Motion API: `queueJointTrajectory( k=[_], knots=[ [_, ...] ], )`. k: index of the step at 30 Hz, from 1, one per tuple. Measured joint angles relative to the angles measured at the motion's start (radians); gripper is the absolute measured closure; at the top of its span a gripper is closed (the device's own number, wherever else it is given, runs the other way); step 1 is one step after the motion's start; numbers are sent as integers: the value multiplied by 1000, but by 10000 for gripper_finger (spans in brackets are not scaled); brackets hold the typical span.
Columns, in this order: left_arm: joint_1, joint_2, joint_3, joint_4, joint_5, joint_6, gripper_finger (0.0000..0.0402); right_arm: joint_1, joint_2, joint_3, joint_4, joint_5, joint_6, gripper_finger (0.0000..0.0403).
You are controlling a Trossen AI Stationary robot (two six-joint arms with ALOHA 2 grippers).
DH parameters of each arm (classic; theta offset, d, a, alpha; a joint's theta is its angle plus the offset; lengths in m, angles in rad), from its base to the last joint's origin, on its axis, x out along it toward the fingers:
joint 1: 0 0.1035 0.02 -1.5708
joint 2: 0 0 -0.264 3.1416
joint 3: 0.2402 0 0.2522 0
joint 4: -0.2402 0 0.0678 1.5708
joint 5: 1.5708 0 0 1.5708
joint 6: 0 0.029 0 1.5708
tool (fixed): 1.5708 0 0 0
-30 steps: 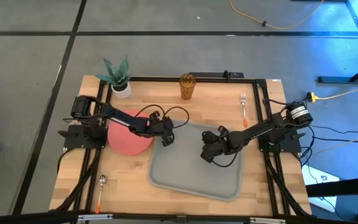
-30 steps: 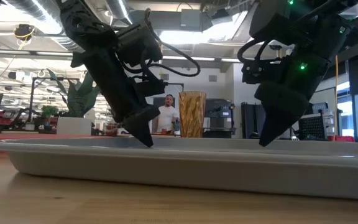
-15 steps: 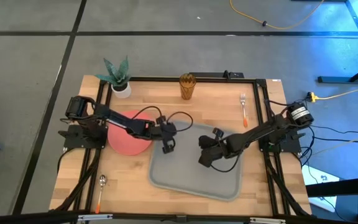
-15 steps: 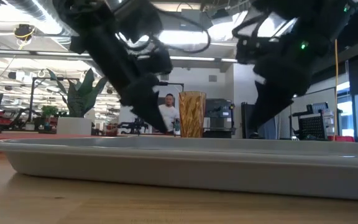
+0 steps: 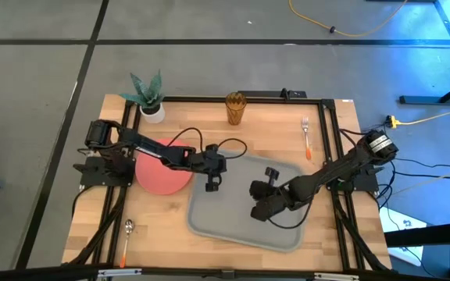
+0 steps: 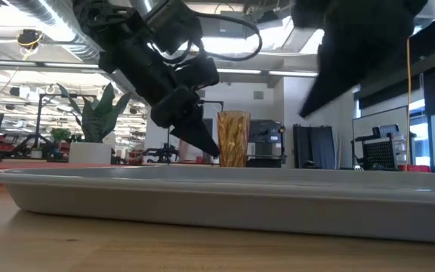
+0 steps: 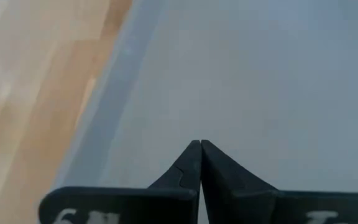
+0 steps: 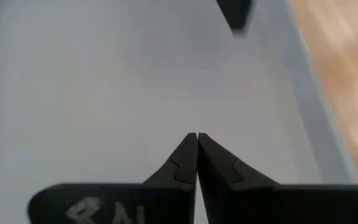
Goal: Pick and place plate/cup/fork/spoon on tray
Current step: Move the serving tray to the center
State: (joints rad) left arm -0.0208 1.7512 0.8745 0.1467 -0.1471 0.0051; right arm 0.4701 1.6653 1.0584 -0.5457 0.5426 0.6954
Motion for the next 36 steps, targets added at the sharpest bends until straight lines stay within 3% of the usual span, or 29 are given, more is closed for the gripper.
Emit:
queueJointTrajectory(
  k=[7,11,17,25,36],
  knots=[
    [-10,0,0,12,0,-3,401,-1,0,1,-306,-50,394,389],
    [-28,0,0,13,-1,-5,401,-26,0,-8,-425,-95,530,389],
    [-60,0,0,6,0,-28,401,-81,1,-113,-325,-204,510,389],
    [-99,-1,0,4,0,-51,401,-154,1,-226,-259,-222,477,389],
    [-120,-2,0,3,-1,-56,401,-230,1,-272,-203,-91,346,389]
  ],
)
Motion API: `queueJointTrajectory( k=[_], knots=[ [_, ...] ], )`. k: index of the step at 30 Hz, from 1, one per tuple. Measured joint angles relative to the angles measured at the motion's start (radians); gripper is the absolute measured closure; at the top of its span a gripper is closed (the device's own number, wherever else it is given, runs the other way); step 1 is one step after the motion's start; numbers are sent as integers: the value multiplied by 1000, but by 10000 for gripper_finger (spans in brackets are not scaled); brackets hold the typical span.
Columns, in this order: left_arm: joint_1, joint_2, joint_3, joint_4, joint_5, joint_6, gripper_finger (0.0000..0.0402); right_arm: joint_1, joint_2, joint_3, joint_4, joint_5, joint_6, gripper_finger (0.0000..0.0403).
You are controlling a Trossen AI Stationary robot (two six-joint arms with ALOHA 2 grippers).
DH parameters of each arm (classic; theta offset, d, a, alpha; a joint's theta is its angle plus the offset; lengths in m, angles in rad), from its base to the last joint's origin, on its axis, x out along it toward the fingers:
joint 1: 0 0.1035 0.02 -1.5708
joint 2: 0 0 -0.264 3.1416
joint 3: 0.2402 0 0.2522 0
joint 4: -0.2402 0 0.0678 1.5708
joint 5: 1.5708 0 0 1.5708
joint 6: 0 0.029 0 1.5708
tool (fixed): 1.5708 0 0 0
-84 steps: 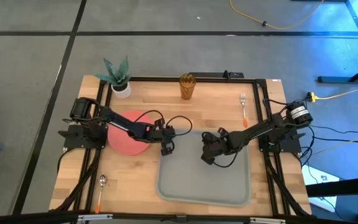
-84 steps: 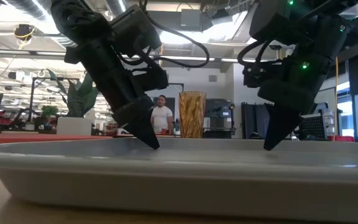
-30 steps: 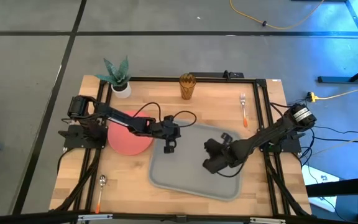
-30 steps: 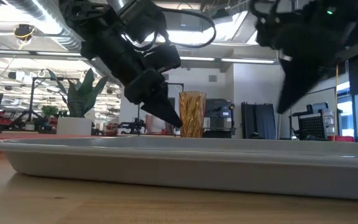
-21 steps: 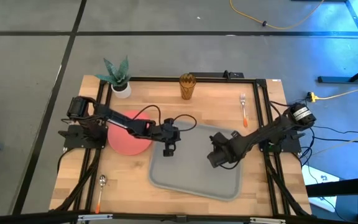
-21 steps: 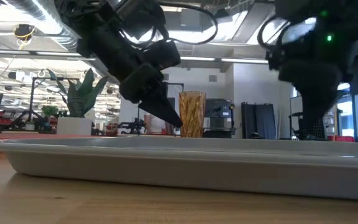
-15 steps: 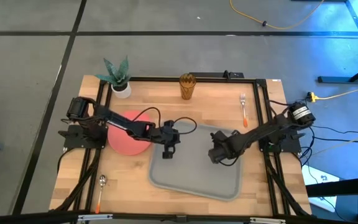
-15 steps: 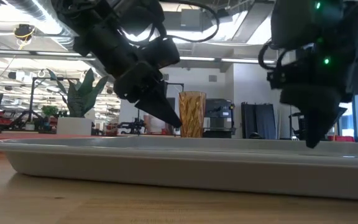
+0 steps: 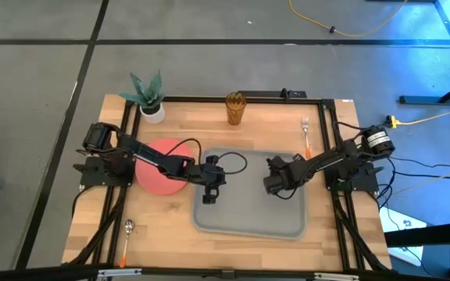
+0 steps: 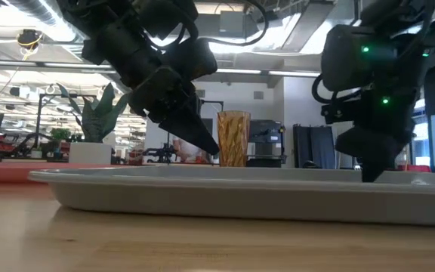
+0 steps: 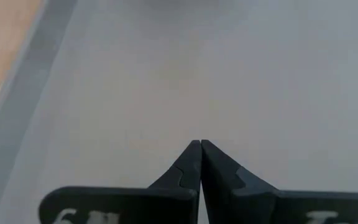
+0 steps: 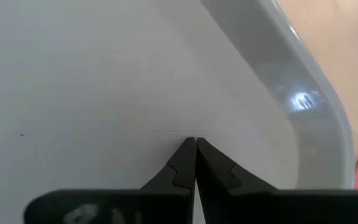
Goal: Pick and place plate/cup/fork/spoon on tray
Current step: Move the serving tray to the center
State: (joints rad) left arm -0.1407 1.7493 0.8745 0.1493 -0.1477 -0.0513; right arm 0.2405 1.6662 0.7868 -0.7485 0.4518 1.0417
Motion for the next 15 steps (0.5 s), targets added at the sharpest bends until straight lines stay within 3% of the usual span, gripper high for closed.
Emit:
queueJointTrajectory(
  k=[15],
  knots=[
    [0,0,0,-4,0,-1,401,-133,2,0,107,49,-211,389]
  ],
)
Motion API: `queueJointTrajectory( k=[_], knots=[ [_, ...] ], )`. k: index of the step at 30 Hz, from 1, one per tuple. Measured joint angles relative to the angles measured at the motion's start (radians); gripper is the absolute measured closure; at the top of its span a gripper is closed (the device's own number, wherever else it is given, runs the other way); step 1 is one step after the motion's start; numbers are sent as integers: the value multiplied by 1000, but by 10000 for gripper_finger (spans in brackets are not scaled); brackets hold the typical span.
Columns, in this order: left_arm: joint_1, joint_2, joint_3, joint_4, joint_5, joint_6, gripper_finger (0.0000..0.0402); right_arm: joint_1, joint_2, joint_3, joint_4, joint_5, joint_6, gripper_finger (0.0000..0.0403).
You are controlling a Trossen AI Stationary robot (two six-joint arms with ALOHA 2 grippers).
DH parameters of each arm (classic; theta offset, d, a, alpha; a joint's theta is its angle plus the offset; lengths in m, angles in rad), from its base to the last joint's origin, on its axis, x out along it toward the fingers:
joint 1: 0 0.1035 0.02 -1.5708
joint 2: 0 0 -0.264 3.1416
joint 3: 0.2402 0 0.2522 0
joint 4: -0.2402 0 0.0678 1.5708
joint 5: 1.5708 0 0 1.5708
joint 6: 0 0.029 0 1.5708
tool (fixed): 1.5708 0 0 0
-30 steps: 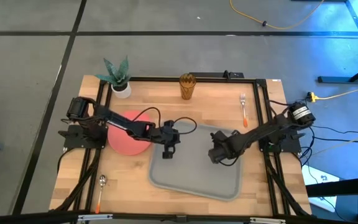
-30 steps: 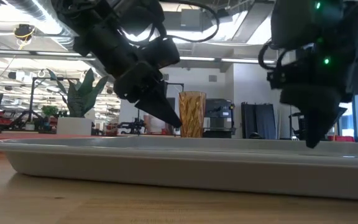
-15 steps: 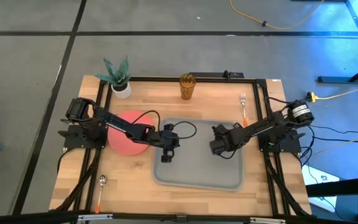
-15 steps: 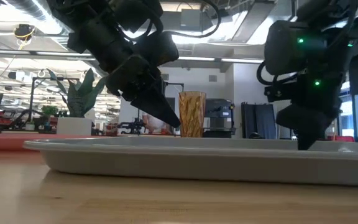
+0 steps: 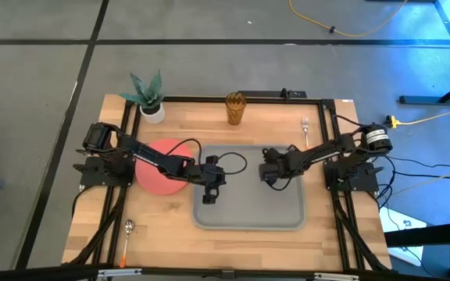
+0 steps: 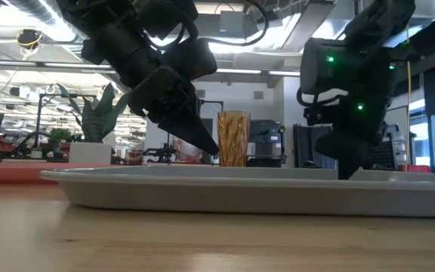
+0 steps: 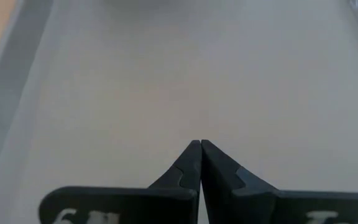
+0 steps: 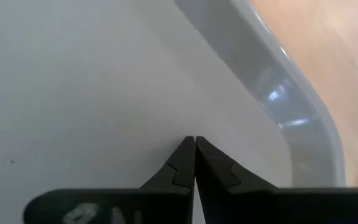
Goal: Pick and place plate/cup/fork/spoon on tray
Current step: Move the serving tray to the center, then put the plate in the center of the serving tray
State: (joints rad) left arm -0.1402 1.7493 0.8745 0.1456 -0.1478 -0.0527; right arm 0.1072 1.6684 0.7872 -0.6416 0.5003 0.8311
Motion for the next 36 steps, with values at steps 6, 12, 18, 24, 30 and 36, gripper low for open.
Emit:
queueJointTrajectory(
  k=[6,12,18,24,30,36],
  knots=[
    [0,-15,0,-18,0,-1,401,23,-20,1,87,-58,-56,389],
    [-13,-114,2,-140,-73,-45,401,99,-124,1,115,-78,-68,389],
    [-95,-294,0,-333,-217,-114,401,173,-275,2,131,-75,-104,389],
    [-159,-436,2,-447,-233,-247,401,204,-358,2,143,-77,-205,389],
    [-193,-503,0,-627,-207,-321,401,205,-374,2,163,-191,-297,389],
    [-195,-506,0,-772,-8,-519,401,205,-374,2,173,-232,-289,389]
  ],
)
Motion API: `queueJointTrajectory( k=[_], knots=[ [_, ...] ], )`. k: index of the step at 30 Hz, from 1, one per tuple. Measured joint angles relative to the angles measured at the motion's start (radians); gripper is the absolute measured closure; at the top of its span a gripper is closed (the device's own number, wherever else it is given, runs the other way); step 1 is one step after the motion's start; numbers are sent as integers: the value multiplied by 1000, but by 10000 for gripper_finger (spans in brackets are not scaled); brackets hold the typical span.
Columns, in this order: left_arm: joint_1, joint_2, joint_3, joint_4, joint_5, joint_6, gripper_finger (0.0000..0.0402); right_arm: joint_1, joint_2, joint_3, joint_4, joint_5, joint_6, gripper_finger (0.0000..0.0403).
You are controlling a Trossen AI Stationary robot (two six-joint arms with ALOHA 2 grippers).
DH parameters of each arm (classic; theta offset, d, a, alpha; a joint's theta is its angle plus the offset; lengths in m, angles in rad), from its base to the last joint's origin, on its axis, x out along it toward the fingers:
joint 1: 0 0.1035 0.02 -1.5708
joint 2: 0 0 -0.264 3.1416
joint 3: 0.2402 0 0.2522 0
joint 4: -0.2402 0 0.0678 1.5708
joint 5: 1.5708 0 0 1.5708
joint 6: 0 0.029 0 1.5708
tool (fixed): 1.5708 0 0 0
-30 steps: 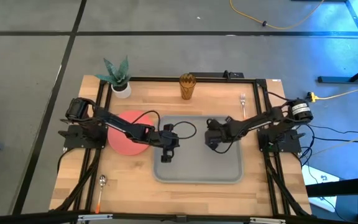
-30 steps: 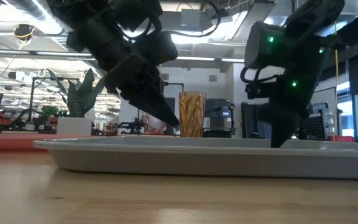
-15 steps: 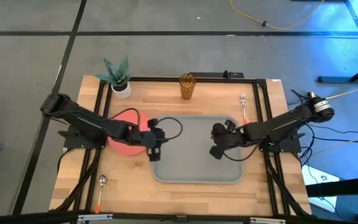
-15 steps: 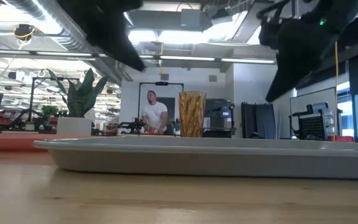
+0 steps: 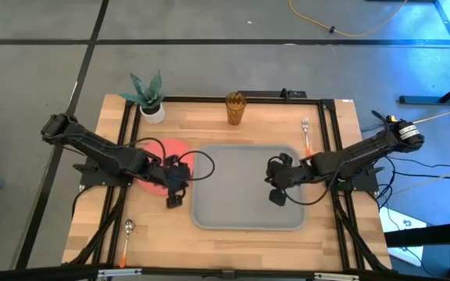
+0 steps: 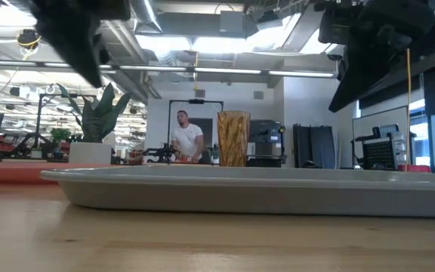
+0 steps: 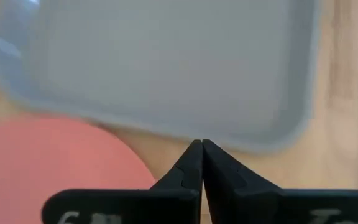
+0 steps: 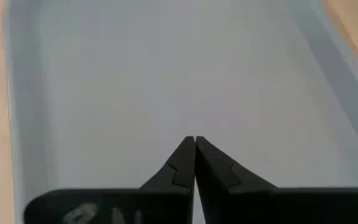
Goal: Pick and place plate/cup/fork/spoon on tray
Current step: Put the plate in the center of the serving tray
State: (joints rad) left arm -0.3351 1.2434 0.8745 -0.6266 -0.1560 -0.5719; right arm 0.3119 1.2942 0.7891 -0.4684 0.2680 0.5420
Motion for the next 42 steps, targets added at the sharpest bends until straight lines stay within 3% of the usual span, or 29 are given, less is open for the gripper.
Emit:
queueJointTrajectory(
  k=[10,17,26,31,42],
  knots=[
    [-3,5,0,-86,242,-184,349,0,0,0,39,0,-5,389],
    [-92,54,0,-237,234,-79,336,0,0,0,47,0,-31,389],
    [-360,127,0,-230,-80,-135,335,0,0,0,54,38,-57,389],
    [-443,198,0,-233,-240,-184,335,0,0,0,54,52,-57,389],
    [-490,442,-1,-238,-293,-229,335,0,0,0,53,85,-57,389]
  ],
)
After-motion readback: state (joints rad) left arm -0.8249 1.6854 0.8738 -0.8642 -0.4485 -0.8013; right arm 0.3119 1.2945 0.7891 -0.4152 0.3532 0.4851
